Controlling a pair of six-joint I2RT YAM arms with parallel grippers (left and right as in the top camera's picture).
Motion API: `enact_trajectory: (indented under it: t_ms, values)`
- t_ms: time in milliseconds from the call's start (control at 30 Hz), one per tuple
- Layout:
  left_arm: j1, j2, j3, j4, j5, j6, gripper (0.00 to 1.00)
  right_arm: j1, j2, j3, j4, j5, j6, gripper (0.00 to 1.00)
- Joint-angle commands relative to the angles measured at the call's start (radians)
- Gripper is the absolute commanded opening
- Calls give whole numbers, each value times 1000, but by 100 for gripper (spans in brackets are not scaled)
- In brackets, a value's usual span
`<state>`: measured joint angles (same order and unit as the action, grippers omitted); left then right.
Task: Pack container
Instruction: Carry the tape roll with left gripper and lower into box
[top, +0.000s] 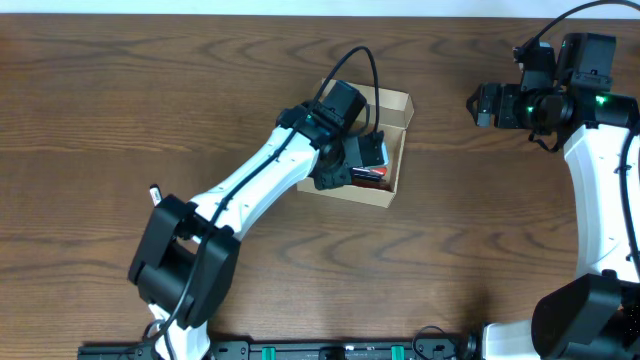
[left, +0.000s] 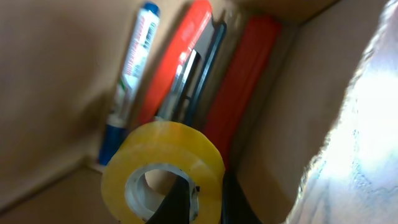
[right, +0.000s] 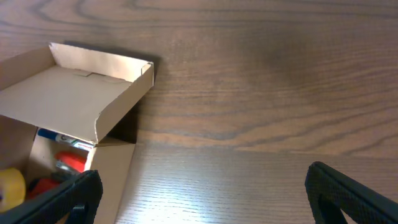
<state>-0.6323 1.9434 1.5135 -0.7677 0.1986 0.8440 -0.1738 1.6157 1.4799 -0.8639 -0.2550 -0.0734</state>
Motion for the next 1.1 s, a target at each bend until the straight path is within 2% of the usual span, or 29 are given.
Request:
enact_trajectory:
  t_ms: [0,233,333,600,700,800,833,1067]
  values:
    - [-2,30,9,-38,20,-41,6,-5,6,10,-1,-3,-22,97]
    - [2,31,6,-66,19,-56,7,-5,6,10,0,-3,-22,97]
    - [5,31,-1,-68,20,-64,19,-5,6,10,-1,-3,-22,97]
    - [3,31,-1,-73,20,-104,28,-5,6,10,-1,-3,-22,97]
    - [3,31,-1,-73,20,-143,42,-5,6,10,-1,-3,-22,97]
    - [3,31,-1,-73,19,-149,44,-5,6,10,-1,-3,-22,97]
    - [3,31,0,-73,11,-150,48,-5,6,10,-1,-3,-22,97]
    - [3,31,1,-70,-38,-149,51,-5,6,10,-1,-3,-22,97]
